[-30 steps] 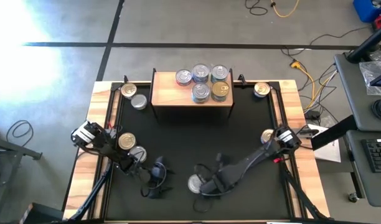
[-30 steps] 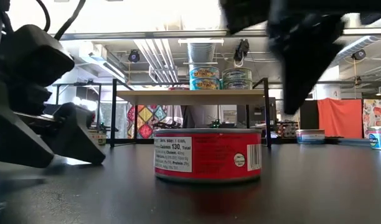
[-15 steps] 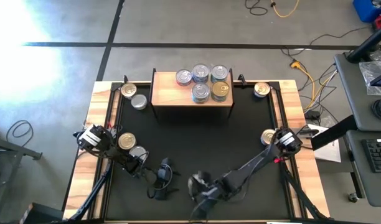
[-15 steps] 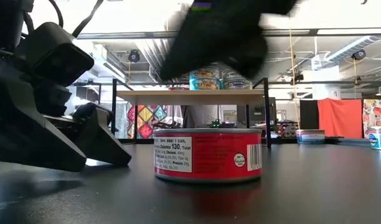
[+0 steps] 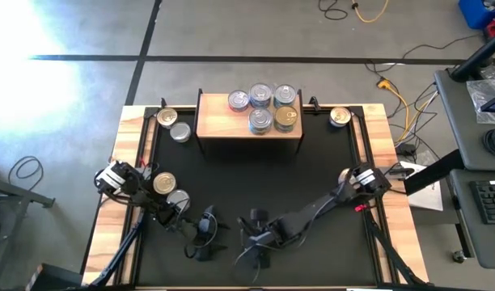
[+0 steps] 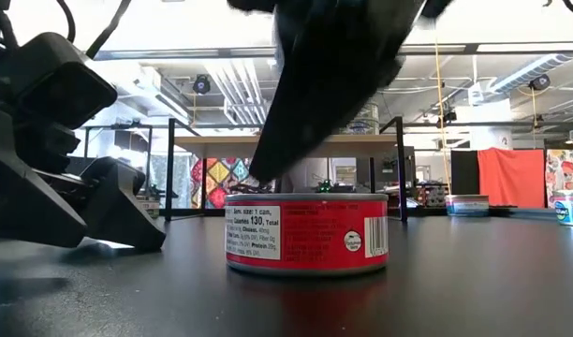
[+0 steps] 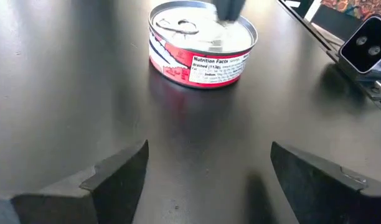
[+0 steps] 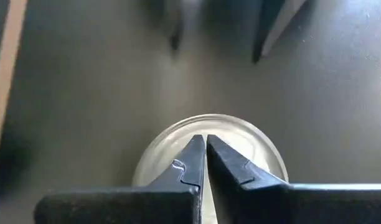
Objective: Stack canned seafood by type on shelf
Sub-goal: Stack the red tuna can on the top of the red tuna can on the shelf
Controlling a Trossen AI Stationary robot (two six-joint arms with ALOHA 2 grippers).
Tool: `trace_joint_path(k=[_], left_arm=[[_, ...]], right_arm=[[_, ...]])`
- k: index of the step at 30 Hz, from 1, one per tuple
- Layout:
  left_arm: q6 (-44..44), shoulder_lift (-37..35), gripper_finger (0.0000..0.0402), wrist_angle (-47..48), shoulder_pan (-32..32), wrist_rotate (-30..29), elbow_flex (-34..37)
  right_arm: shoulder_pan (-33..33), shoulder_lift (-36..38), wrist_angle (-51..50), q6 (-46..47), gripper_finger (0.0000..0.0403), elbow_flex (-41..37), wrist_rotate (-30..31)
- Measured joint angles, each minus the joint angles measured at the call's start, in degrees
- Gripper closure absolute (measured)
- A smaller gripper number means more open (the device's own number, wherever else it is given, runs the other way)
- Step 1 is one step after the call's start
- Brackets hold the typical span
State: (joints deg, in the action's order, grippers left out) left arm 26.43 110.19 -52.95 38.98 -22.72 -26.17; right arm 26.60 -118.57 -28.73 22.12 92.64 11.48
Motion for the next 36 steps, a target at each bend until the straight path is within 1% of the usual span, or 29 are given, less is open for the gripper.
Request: trace_joint_path(k=[3, 6, 11, 13, 15, 16, 17, 18, 20, 21, 23, 25, 27, 28, 29, 31, 33, 36], left_arm=[[0.0, 0.0, 0.0078, 0.0, 0.0, -0.3, -0.1], [0.5, 0.0, 0.0078, 0.0, 0.2, -0.5, -0.1], [1.6, 0.0, 0.0078, 0.0, 0.4, -0.8, -0.1], [1.7, 0.0, 0.0078, 0.0, 0.4, -0.8, 0.0], [1.6, 0.0, 0.0078, 0.0, 0.4, -0.8, 0.0], [1.6, 0.0, 0.0078, 0.0, 0.4, -1.1, -0.1], [1.4, 0.1, 0.0078, -0.5, 0.5, -1.6, -0.1], [0.8, 0.3, 0.0078, -1.1, 0.5, -2.3, -0.1], [-1.0, 1.0, 0.0078, -2.6, 0.6, -4.7, -0.5], [-2.0, 1.5, 0.0078, -3.1, 0.6, -6.2, -0.8], [-3.7, 2.7, 0.0078, -3.1, 0.1, -9.0, -2.2], [-3.9, 4.7, 0.0078, -3.2, -0.7, -12.6, -3.8], [-3.6, 7.2, 0.0078, -3.9, -1.5, -15.6, -6.2], [-3.5, 8.5, 0.0078, -4.1, -1.7, -17.1, -7.4], [-3.4, 9.8, 0.0078, -4.5, -2.1, -18.3, -8.7], [-3.5, 12.0, 0.0078, -5.7, -2.8, -20.2, -10.7], [-4.4, 13.5, 0.0078, -7.4, -3.4, -21.4, -11.9], [-4.2, 14.2, 0.0078, -9.1, -5.1, -21.2, -12.6]], right_arm=[[-1.2, -2.0, 1.2, 0.0, 0.0390, 0.1, 0.7], [-2.9, -2.8, -0.1, 3.4, 0.0390, 0.3, 2.6], [-4.0, -2.0, -9.8, 8.1, 0.0390, 0.3, 8.4], [-4.0, -1.4, -16.2, 12.7, 0.0390, 0.2, 11.0], [-3.8, -0.9, -21.6, 20.0, 0.0390, 0.0, 12.9], [-3.7, -0.8, -22.5, 24.0, 0.0390, 0.0, 13.2], [-3.5, -0.3, -22.0, 27.0, 0.0390, -0.1, 13.1], [-3.2, 0.2, -20.5, 27.8, 0.0390, -0.2, 12.8], [-2.4, 1.5, -15.9, 26.6, 0.0390, -0.2, 13.7], [-2.0, 2.5, -16.0, 26.3, 0.0390, -0.2, 14.8], [-1.5, 5.0, -21.0, 27.0, 0.0390, -0.2, 16.7], [-1.4, 6.3, -29.4, 31.5, 0.0390, -0.1, 18.2], [-1.8, 6.2, -39.1, 36.8, 0.0390, -0.8, 19.4], [-2.0, 5.8, -42.1, 38.8, 0.0390, -1.6, 19.8], [-2.4, 5.5, -42.6, 39.9, 0.0390, -2.3, 20.0], [-2.9, 5.5, -39.9, 39.6, 0.0390, -3.9, 18.6], [-3.0, 5.6, -34.8, 37.1, 0.0390, -5.7, 15.0], [-2.9, 5.5, -24.9, 33.9, 0.0390, -8.0, 9.3]])
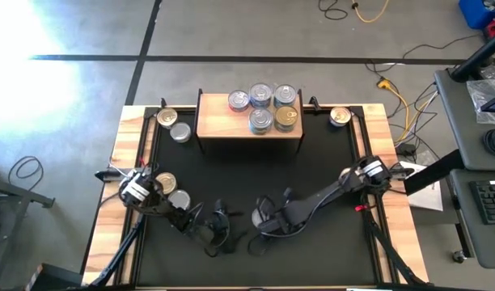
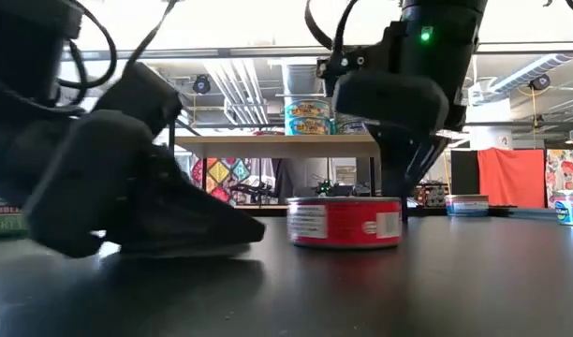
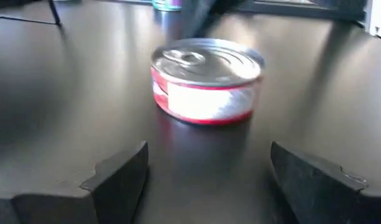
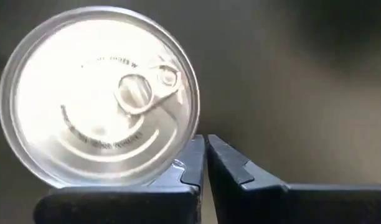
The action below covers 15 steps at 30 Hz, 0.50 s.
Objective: Stack canned seafood by type on shelf
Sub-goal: Stack the red tuna can on the top of the red tuna can on the shelf
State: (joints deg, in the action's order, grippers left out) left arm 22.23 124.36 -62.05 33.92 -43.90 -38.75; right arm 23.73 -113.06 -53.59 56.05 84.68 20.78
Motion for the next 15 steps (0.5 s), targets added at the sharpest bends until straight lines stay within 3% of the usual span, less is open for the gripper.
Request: trace_joint_path(k=[8, 15], left_arm=[[-1.3, -0.7, 0.0078, 0.0, -4.9, 0.9, 0.7], [-1.8, -6.9, 0.0078, 0.2, -8.7, -0.4, 7.2]], right_arm=[[3.2, 0.0, 6.6, -0.6, 0.0390, 0.8, -6.7], [5.7, 0.1, 7.8, -2.5, 0.0390, 3.8, -8.3]])
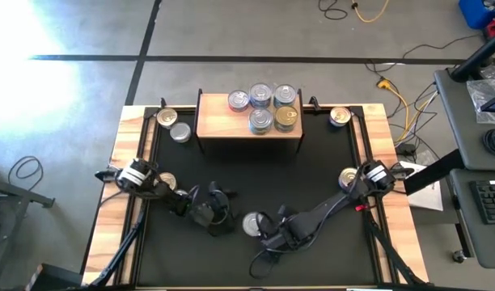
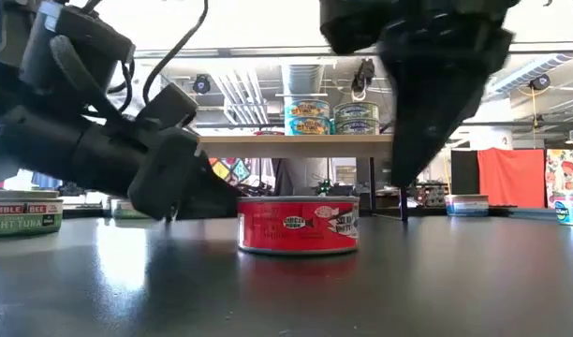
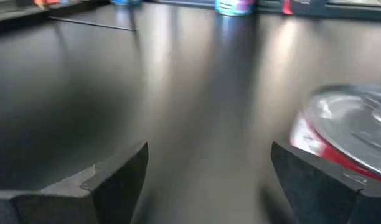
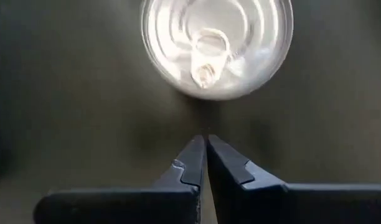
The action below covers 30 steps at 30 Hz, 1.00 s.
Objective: Stack canned seafood by type on shelf
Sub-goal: Stack the red tuna can on the top of the red tuna can on the shelf
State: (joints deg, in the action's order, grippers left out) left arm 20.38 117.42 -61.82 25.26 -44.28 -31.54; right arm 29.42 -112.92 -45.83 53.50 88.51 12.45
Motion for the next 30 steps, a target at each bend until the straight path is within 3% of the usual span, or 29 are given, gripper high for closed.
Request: trace_joint_path(k=[7, 11, 19, 25, 30], left_arm=[[3.6, -7.1, 0.0078, 1.1, 4.1, 3.4, 7.8], [4.5, -6.5, 0.0078, 1.7, 10.0, 3.7, 6.0], [5.3, 2.3, 0.0078, 8.8, 10.6, 1.6, -6.5], [3.6, 2.1, 0.0078, 7.1, 8.1, 2.6, -5.1], [0.6, -2.1, 0.0078, 6.6, 6.1, -0.6, -1.0]], right_arm=[[-0.7, 0.3, -6.4, 1.8, 0.0390, -0.8, 7.8], [-3.0, -1.1, -5.7, 0.0, 0.0390, -1.9, 11.9], [-5.8, -3.6, 2.6, -5.5, 0.0390, -2.3, 8.1], [-3.0, -3.5, 3.0, -4.1, 0.0390, -1.9, 4.5], [-1.5, -3.5, 3.0, 0.7, 0.0390, -1.7, 4.5]])
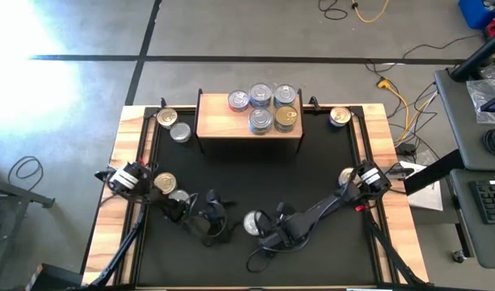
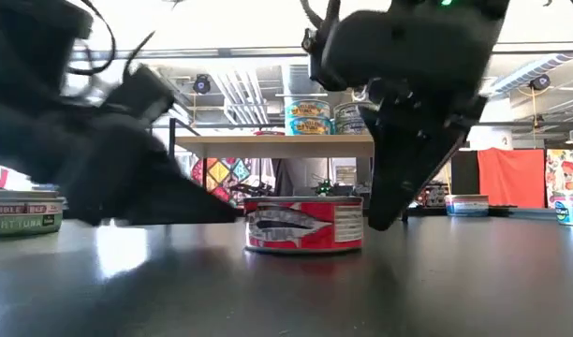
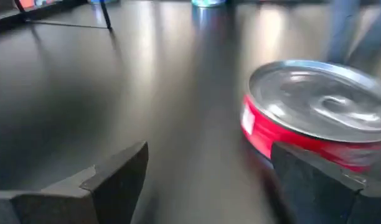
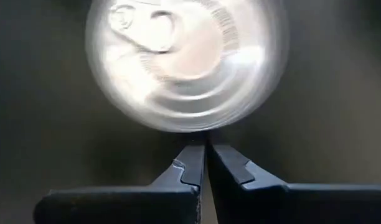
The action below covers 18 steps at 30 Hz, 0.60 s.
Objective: Stack canned seafood by type on shelf
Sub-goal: Stack the red tuna can on the top of the red tuna can on the shelf
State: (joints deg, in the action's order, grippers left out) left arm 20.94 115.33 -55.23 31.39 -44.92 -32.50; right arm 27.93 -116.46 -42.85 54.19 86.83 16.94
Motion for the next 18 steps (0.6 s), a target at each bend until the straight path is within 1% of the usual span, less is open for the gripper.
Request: trace_joint_path(k=[1, 3, 5, 8, 10, 13, 16, 18], left_arm=[[-0.3, -0.9, 0.0078, -0.1, 0.3, 0.8, 1.2], [-0.4, -2.3, 0.0078, 0.2, 1.1, 5.6, 3.7], [-0.2, -3.6, 0.0078, 0.3, 2.6, 9.0, 5.6], [-0.6, -3.8, 0.0078, -1.5, 5.2, 9.9, 5.9], [-3.0, -2.8, 0.0076, -2.5, 5.6, 10.1, 4.5], [-9.5, -1.0, 0.0068, -2.2, 4.4, 10.1, 1.8], [-15.2, -1.2, 0.0057, 0.2, 1.1, 15.8, 0.7], [-15.5, -2.7, 0.0049, 3.0, -1.7, 20.9, 0.7]], right_arm=[[0.1, 0.0, -1.0, 0.7, 0.0390, -0.1, 0.8], [0.3, 0.0, -1.0, 2.1, 0.0390, -0.1, 1.1], [0.8, 0.0, -1.8, 2.9, 0.0390, -0.2, 1.1], [1.1, 0.0, -1.6, 2.9, 0.0390, -0.2, 1.2], [1.0, 0.0, -1.5, 2.7, 0.0390, -0.2, 2.4], [0.7, 0.0, -1.7, 2.2, 0.0390, -0.2, 4.2], [0.8, 0.0, -1.8, 3.0, 0.0390, -0.2, 4.1], [1.1, 0.0, -1.8, 4.7, 0.0390, -0.2, 3.9]])
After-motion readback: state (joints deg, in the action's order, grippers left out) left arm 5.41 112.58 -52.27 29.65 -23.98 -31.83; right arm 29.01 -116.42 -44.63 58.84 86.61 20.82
